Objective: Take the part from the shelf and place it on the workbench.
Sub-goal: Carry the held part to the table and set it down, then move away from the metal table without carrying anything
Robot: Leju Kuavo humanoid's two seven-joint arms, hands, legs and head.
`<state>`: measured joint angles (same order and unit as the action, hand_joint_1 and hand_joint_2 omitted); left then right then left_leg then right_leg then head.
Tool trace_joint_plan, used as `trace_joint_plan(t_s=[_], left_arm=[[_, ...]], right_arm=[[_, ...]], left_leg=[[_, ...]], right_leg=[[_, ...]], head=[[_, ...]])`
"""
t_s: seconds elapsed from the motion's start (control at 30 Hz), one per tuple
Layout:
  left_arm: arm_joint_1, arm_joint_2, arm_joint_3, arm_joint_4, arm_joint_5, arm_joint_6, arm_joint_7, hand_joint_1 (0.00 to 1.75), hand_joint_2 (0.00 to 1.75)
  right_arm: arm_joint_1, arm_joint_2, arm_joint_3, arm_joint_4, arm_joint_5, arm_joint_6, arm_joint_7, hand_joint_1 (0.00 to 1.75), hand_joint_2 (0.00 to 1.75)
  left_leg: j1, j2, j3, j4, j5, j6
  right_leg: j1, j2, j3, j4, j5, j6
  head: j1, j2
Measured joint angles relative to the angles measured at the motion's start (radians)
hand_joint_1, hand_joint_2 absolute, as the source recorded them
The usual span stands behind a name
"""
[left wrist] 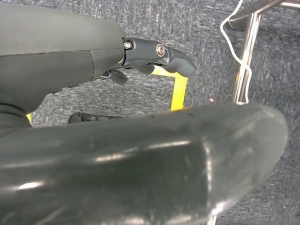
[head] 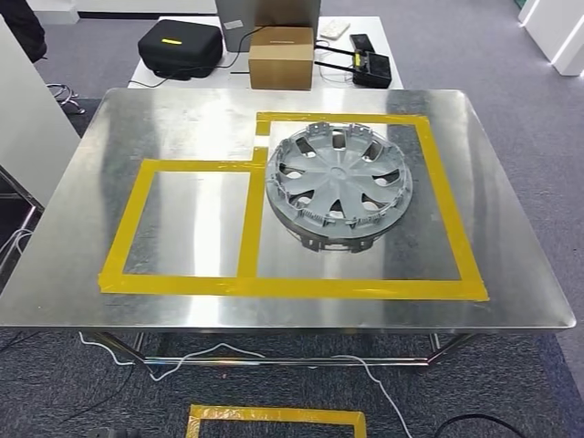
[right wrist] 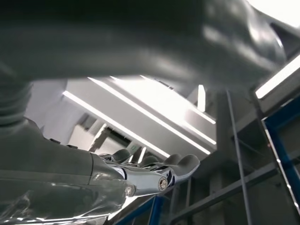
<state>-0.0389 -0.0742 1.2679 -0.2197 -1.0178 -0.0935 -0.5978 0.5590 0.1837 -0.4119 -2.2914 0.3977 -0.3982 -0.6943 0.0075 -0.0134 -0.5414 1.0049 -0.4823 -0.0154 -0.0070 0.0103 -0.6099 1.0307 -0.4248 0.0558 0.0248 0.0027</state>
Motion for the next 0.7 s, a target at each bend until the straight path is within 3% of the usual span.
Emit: trace_joint_plan(t_s=[0.07, 0.17, 0.2, 0.23, 0.27, 0.33, 0.4, 0.47, 0.5, 0.57, 0.63, 0.67, 0.7], left_arm=[[0.0, -0.003, 0.006, 0.0, -0.001, 0.0, 0.0, 0.0, 0.0], [0.001, -0.003, 0.015, -0.001, -0.002, 0.001, 0.0, 0.0, 0.0], [0.002, -0.004, 0.019, -0.002, -0.002, 0.002, 0.0, 0.0, 0.0], [0.003, -0.004, 0.023, -0.002, -0.003, 0.003, 0.001, 0.0, 0.0], [0.003, -0.005, 0.027, -0.003, -0.004, 0.005, 0.002, 0.0, 0.0], [0.003, -0.008, 0.034, -0.004, -0.008, 0.008, 0.004, 0.0, 0.0], [0.003, -0.01, 0.039, -0.005, -0.014, 0.01, 0.006, 0.0, 0.0], [0.003, -0.011, 0.045, -0.006, -0.022, 0.012, 0.008, 0.0, 0.0], [0.004, -0.011, 0.048, -0.006, -0.025, 0.012, 0.009, 0.0, 0.0], [0.007, -0.011, 0.055, -0.007, -0.032, 0.013, 0.014, 0.0, 0.0], [0.007, -0.011, 0.058, -0.007, -0.039, 0.014, 0.019, 0.0, 0.0], [0.006, -0.012, 0.059, -0.007, -0.042, 0.014, 0.02, 0.0, 0.0], [0.005, -0.012, 0.059, -0.007, -0.046, 0.013, 0.022, 0.0, 0.0]], right_arm=[[-0.002, 0.034, -0.044, 0.01, 0.004, 0.026, 0.0, 0.0, 0.0], [-0.024, 0.075, -0.123, 0.066, 0.026, 0.062, 0.017, 0.0, 0.0], [-0.038, 0.086, -0.156, 0.106, 0.043, 0.073, 0.033, 0.0, 0.0], [-0.057, 0.094, -0.192, 0.157, 0.069, 0.084, 0.052, 0.0, 0.0], [-0.085, 0.102, -0.235, 0.221, 0.106, 0.097, 0.073, 0.0, 0.0], [-0.163, 0.112, -0.345, 0.39, 0.227, 0.116, 0.102, 0.0, 0.0], [-0.255, 0.116, -0.483, 0.592, 0.376, 0.112, 0.103, 0.0, 0.87], [-0.334, 0.112, -0.624, 0.793, 0.523, 0.089, 0.129, 0.0, 1.75], [-0.363, 0.108, -0.685, 0.884, 0.592, 0.072, 0.165, 0.0, 1.75], [-0.414, 0.097, -0.79, 1.069, 0.726, 0.036, 0.268, 0.0, 0.87], [-0.451, 0.079, -0.864, 1.246, 0.826, 0.01, 0.392, 0.0, 0.0], [-0.466, 0.069, -0.895, 1.331, 0.866, 0.007, 0.457, 0.0, 0.0], [-0.478, 0.059, -0.922, 1.412, 0.897, 0.011, 0.522, 0.0, 0.0]], left_leg=[[0.002, 0.004, -0.006, -0.004, 0.01, 0.016], [-0.001, 0.008, -0.026, -0.005, 0.027, 0.028], [-0.003, 0.009, -0.035, -0.005, 0.034, 0.028], [-0.005, 0.01, -0.043, -0.005, 0.041, 0.028], [-0.007, 0.01, -0.05, -0.005, 0.048, 0.028], [-0.009, 0.011, -0.061, -0.004, 0.061, 0.024], [-0.01, 0.01, -0.066, -0.006, 0.075, 0.016], [-0.008, 0.009, -0.067, -0.011, 0.09, 0.004], [-0.007, 0.009, -0.069, -0.013, 0.096, -0.002], [-0.006, 0.008, -0.08, 0.002, 0.067, -0.015], [-0.004, 0.008, -0.108, 0.088, -0.026, -0.024], [-0.004, 0.008, -0.125, 0.152, -0.073, -0.028], [-0.003, 0.008, -0.137, 0.208, -0.102, -0.031]], right_leg=[[-0.002, -0.001, -0.012, 0.03, -0.034, 0.009], [-0.002, -0.002, -0.069, 0.204, -0.156, 0.019], [-0.002, -0.002, -0.078, 0.251, -0.18, 0.019], [-0.002, -0.002, -0.07, 0.265, -0.184, 0.018], [-0.001, -0.002, -0.04, 0.238, -0.168, 0.016], [0.002, -0.003, 0.064, 0.096, -0.123, 0.005], [0.008, -0.005, 0.137, -0.017, -0.102, -0.005], [0.013, -0.006, 0.14, -0.04, -0.096, -0.013], [0.012, -0.006, 0.134, -0.044, -0.089, -0.02], [0.008, -0.008, 0.119, -0.051, -0.068, -0.035], [0.005, -0.009, 0.099, -0.054, -0.045, -0.043], [0.005, -0.009, 0.086, -0.053, -0.035, -0.045], [0.005, -0.009, 0.073, -0.052, -0.024, -0.045]], head=[[0.003, 0.0], [0.007, 0.0], [0.007, 0.0], [0.007, 0.0], [0.007, 0.0], [0.007, 0.0], [0.006, 0.0], [0.006, 0.0], [0.007, 0.0], [0.006, 0.0], [0.002, 0.0], [0.0, 0.0], [0.0, 0.0]])
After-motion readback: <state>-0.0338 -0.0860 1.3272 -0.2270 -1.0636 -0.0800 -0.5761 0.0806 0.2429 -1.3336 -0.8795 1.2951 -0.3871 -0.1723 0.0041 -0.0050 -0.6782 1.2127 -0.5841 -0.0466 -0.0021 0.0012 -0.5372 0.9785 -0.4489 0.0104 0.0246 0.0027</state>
